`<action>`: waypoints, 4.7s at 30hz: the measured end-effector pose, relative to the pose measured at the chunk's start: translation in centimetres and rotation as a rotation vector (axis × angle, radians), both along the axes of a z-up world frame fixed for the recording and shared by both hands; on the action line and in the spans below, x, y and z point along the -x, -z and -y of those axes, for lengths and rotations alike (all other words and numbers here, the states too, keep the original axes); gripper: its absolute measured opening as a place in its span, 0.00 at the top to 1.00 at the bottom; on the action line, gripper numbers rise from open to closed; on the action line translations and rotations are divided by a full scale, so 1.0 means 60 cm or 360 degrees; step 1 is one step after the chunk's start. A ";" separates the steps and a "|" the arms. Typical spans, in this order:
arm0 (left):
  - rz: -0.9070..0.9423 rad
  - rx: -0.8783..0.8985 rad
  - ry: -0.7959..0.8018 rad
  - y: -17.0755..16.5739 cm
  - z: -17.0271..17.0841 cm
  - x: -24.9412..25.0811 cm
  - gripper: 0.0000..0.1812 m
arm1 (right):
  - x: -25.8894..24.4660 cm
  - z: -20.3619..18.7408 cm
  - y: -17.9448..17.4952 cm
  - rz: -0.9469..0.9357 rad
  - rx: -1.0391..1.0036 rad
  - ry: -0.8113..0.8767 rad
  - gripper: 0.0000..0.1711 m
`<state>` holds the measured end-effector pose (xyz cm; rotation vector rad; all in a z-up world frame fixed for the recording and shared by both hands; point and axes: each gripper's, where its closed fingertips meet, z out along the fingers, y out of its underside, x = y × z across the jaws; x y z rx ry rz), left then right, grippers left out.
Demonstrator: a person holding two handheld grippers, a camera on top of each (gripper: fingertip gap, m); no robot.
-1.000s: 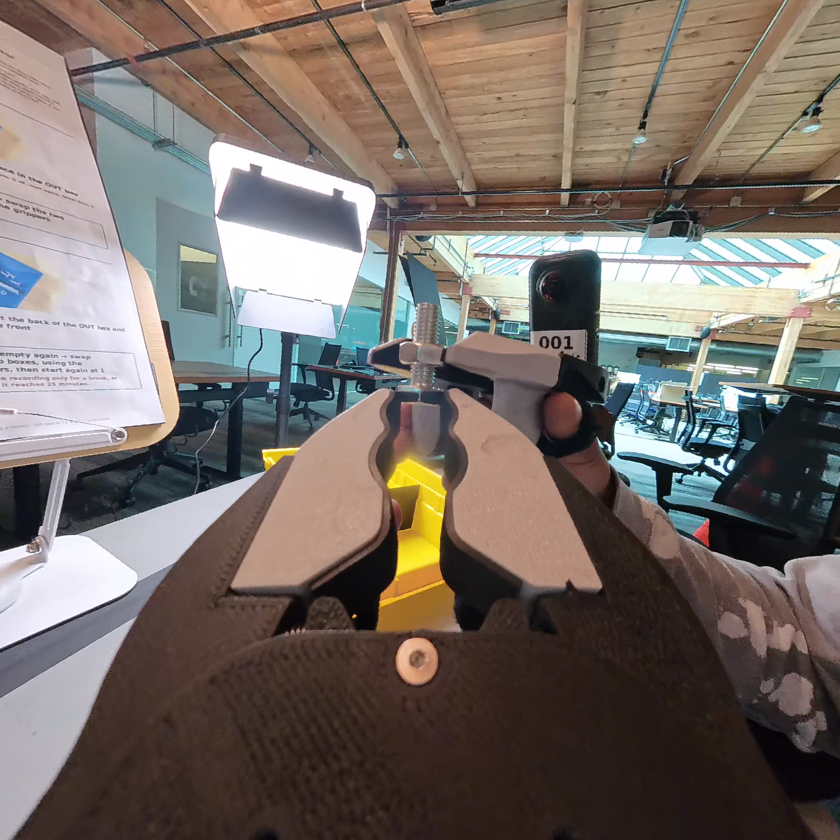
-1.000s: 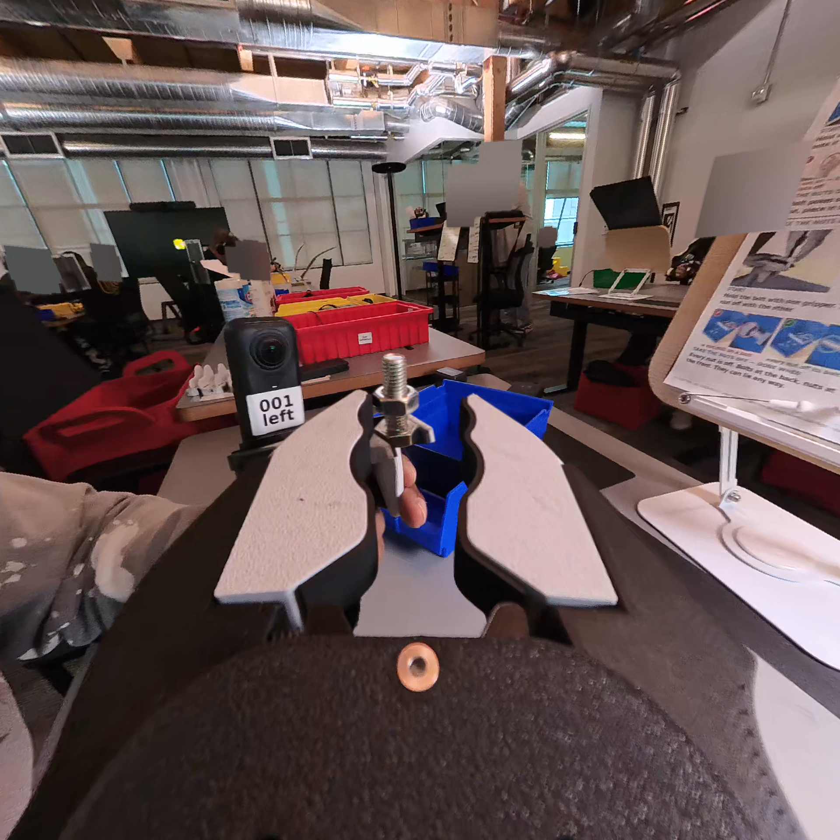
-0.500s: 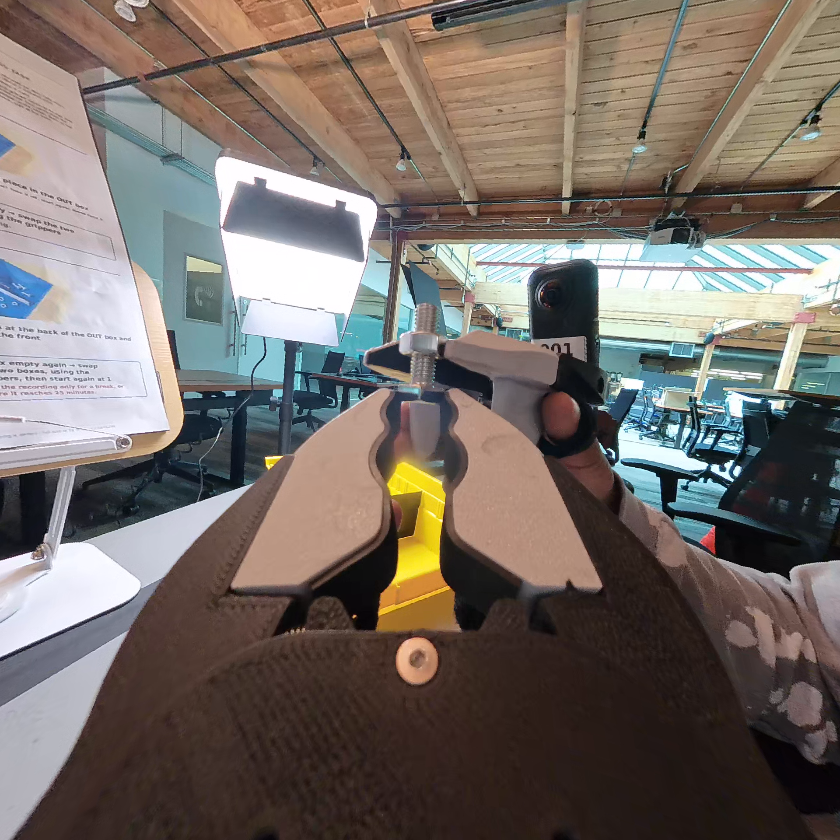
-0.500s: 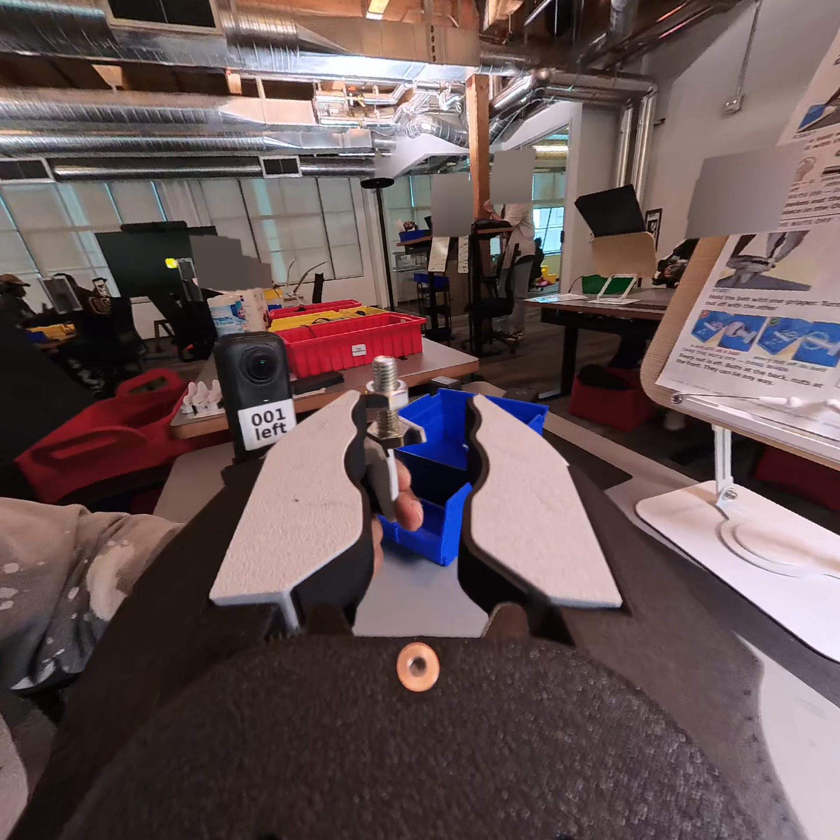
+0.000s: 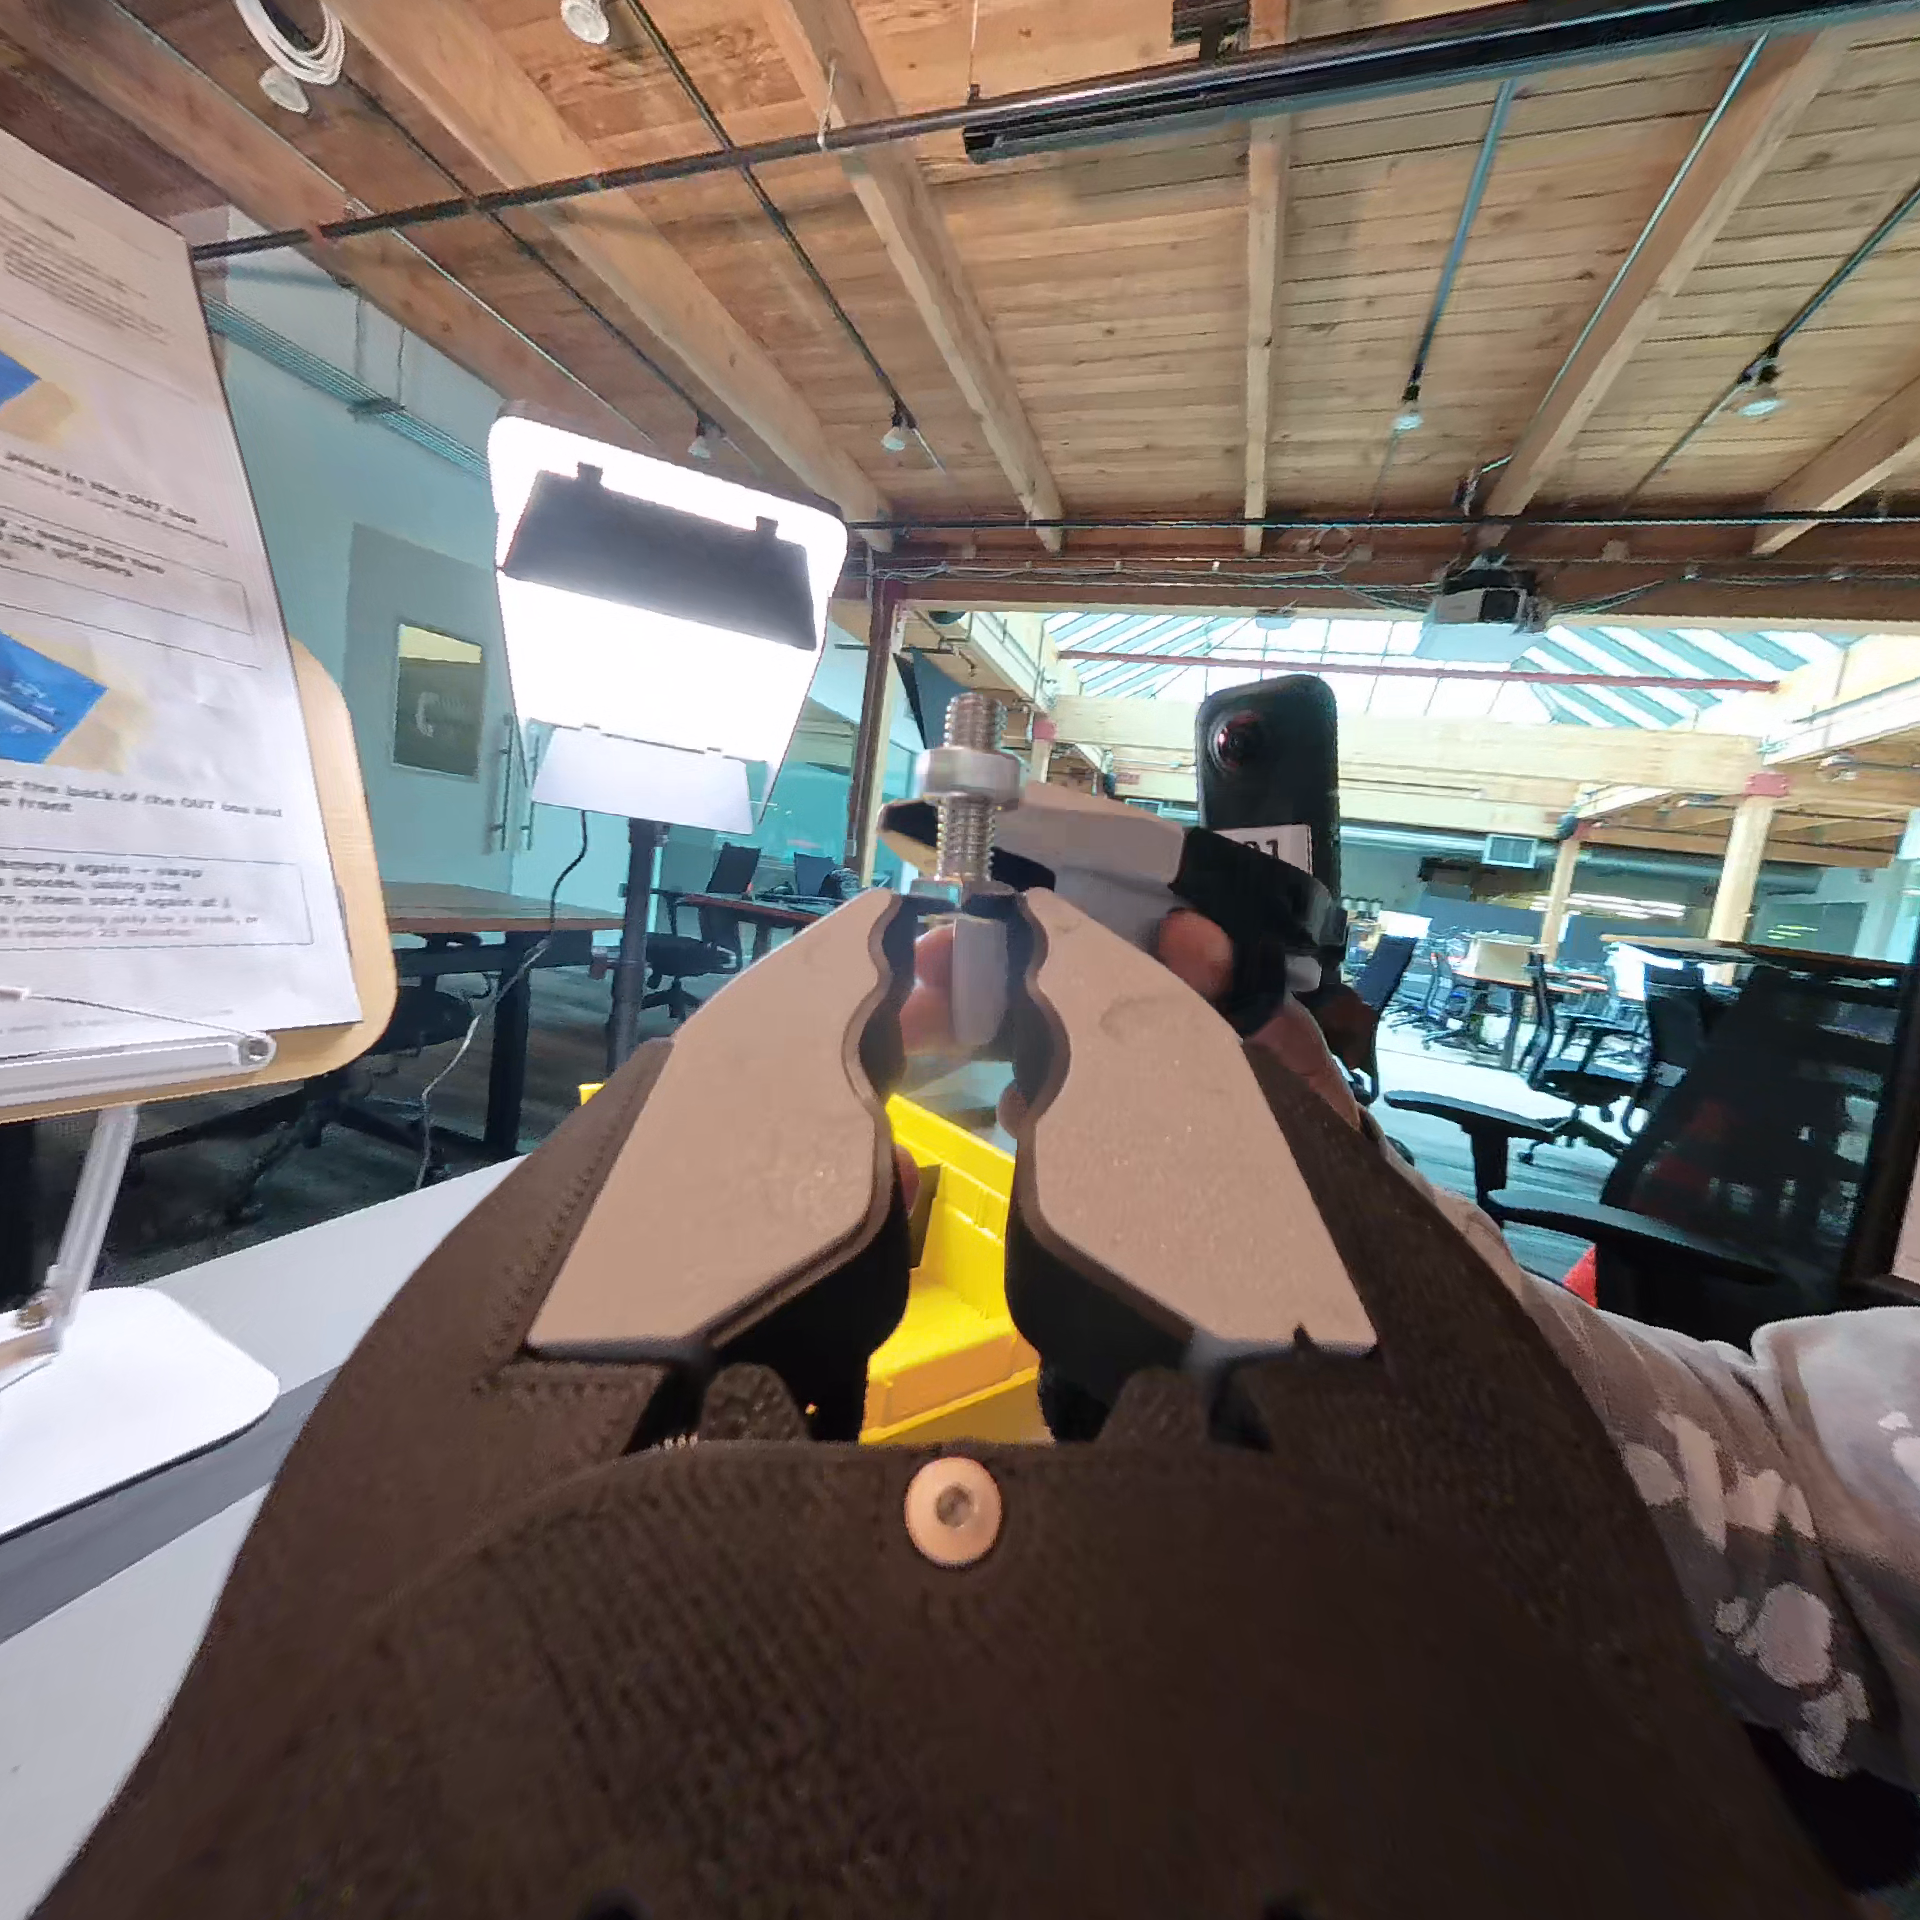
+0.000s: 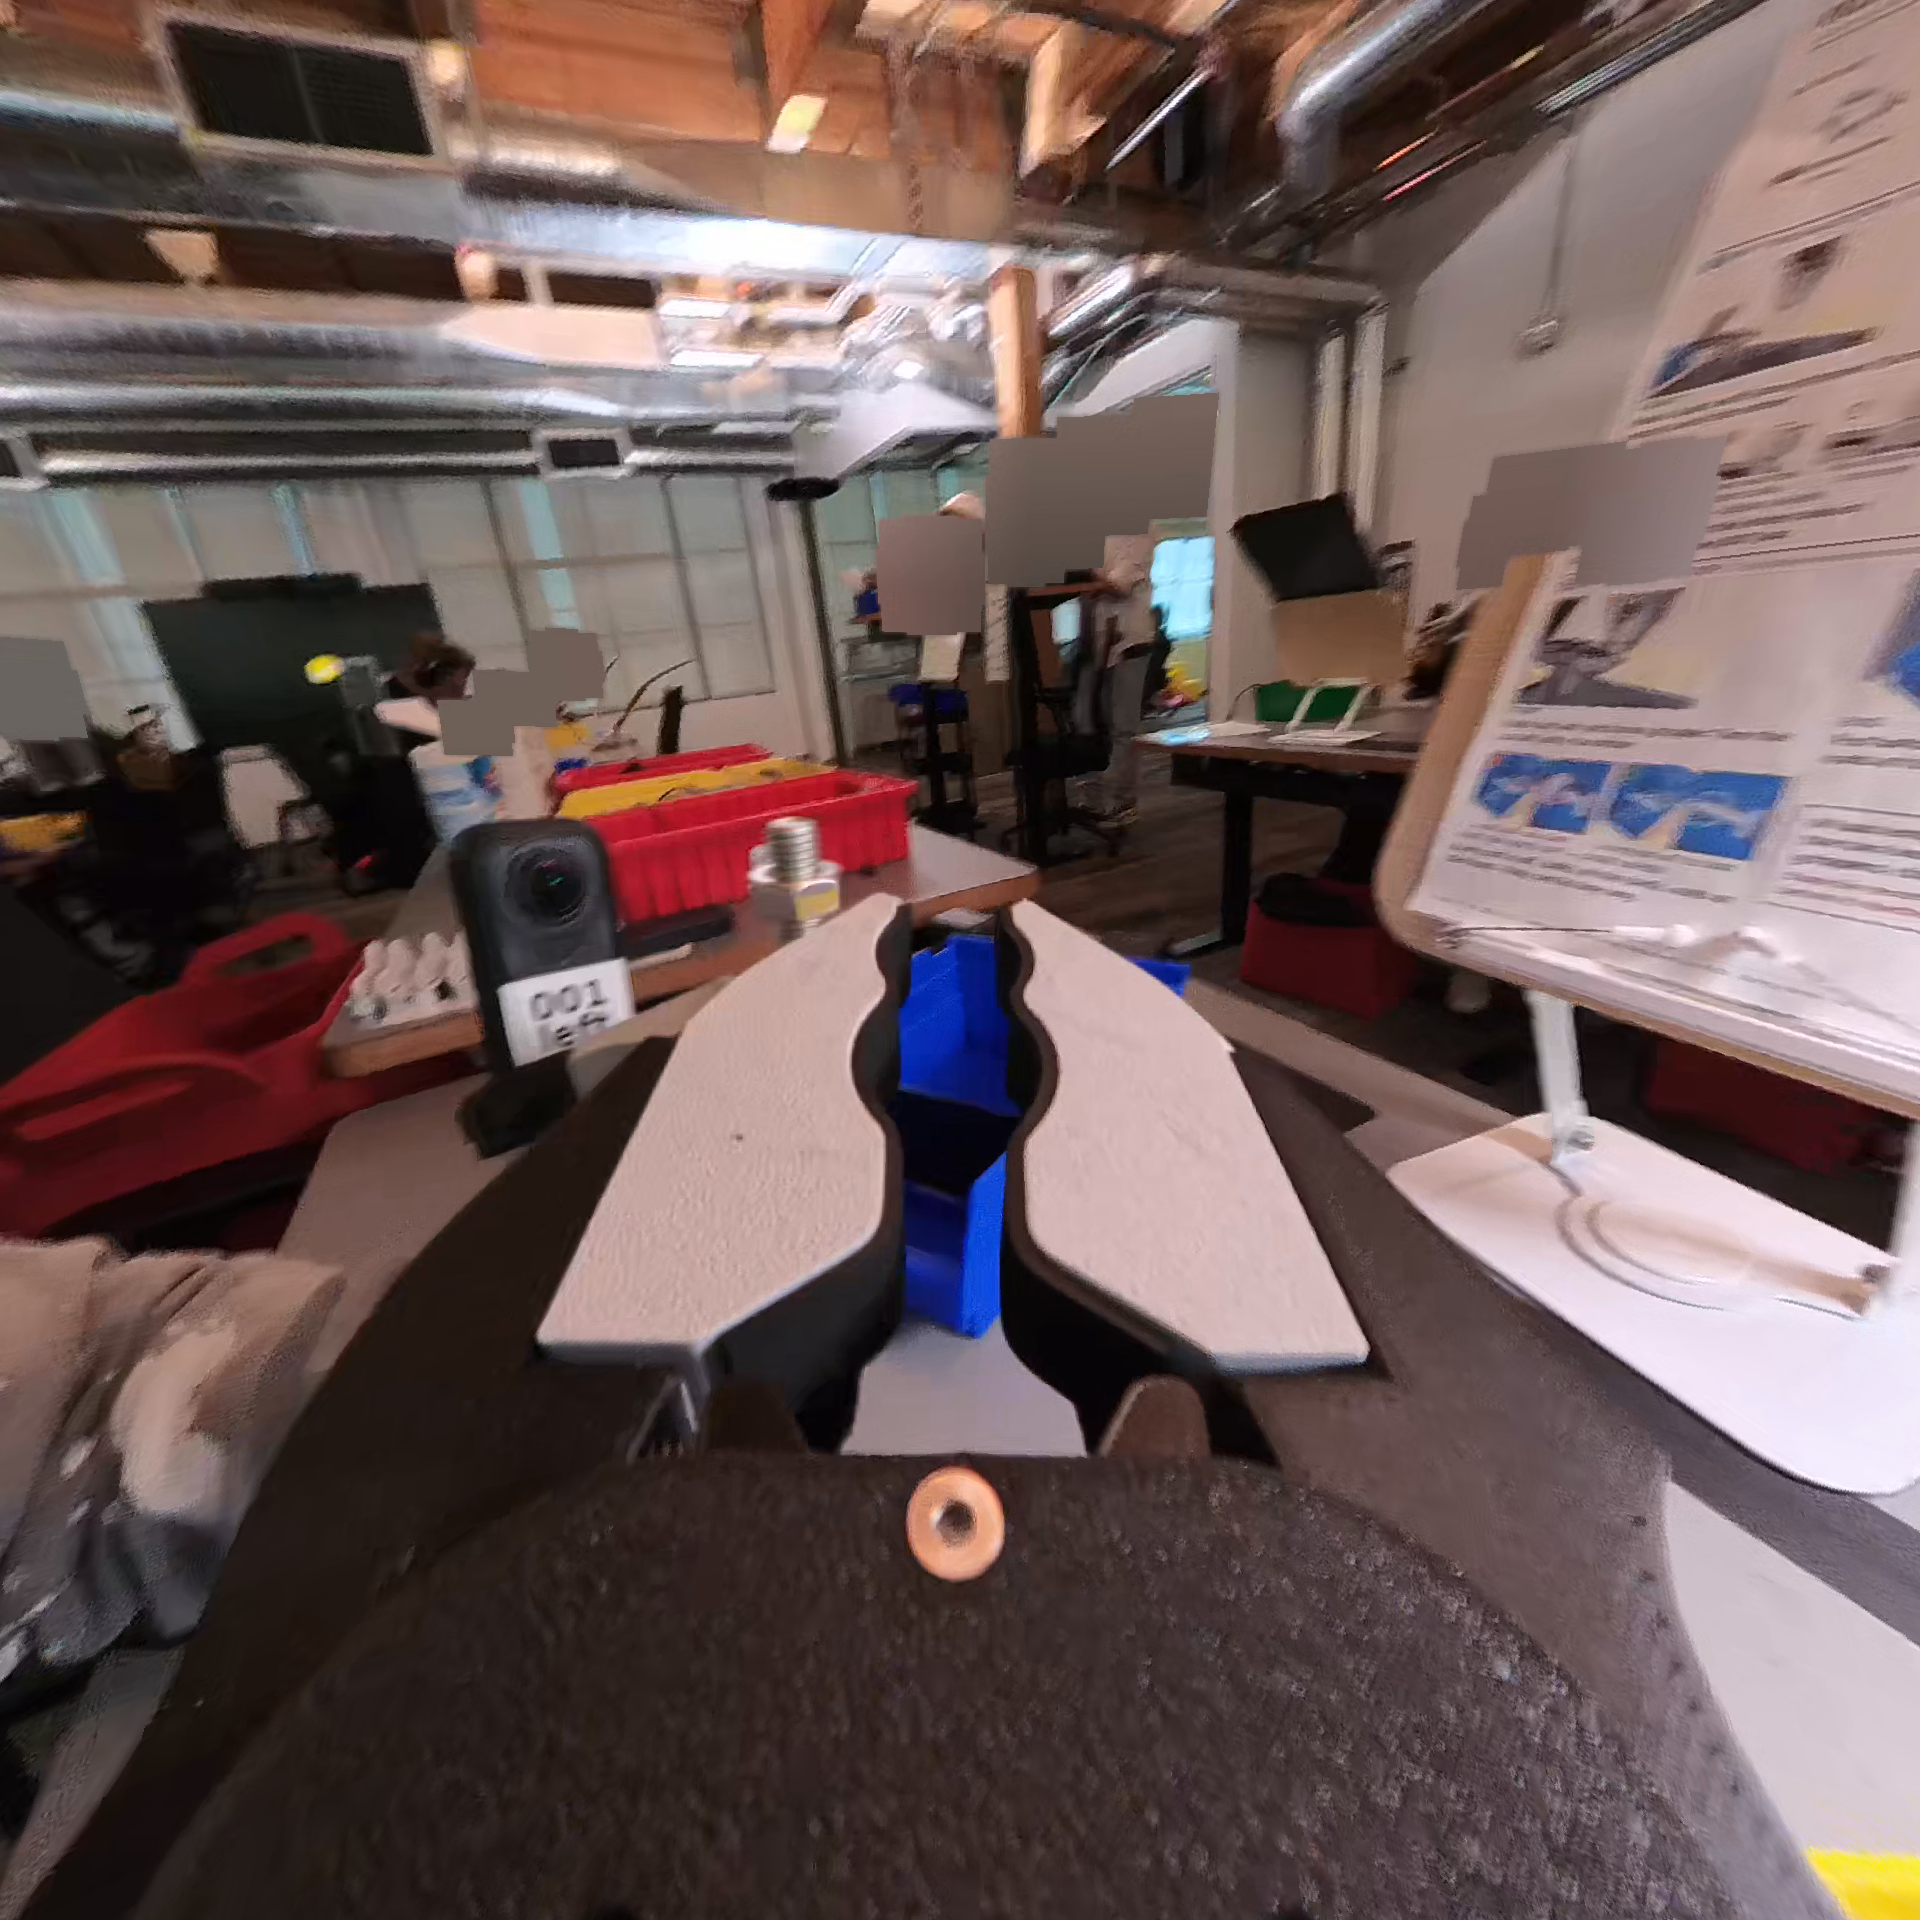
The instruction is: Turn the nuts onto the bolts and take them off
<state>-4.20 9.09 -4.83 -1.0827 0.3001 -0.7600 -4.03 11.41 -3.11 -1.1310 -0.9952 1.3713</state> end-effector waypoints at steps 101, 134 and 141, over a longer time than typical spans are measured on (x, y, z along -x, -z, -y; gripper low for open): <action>-0.0018 -0.0018 0.0182 0.012 0.007 -0.021 0.90 | -0.012 0.022 -0.007 0.0050 -0.0087 -0.0157 0.89; -0.0069 0.0014 0.0119 0.020 0.000 -0.023 0.90 | -0.007 0.031 -0.007 0.0040 -0.0148 -0.0130 0.83; -0.0051 -0.0006 0.0119 0.016 0.001 -0.018 0.90 | -0.018 0.032 -0.020 -0.0020 -0.0126 -0.0134 0.85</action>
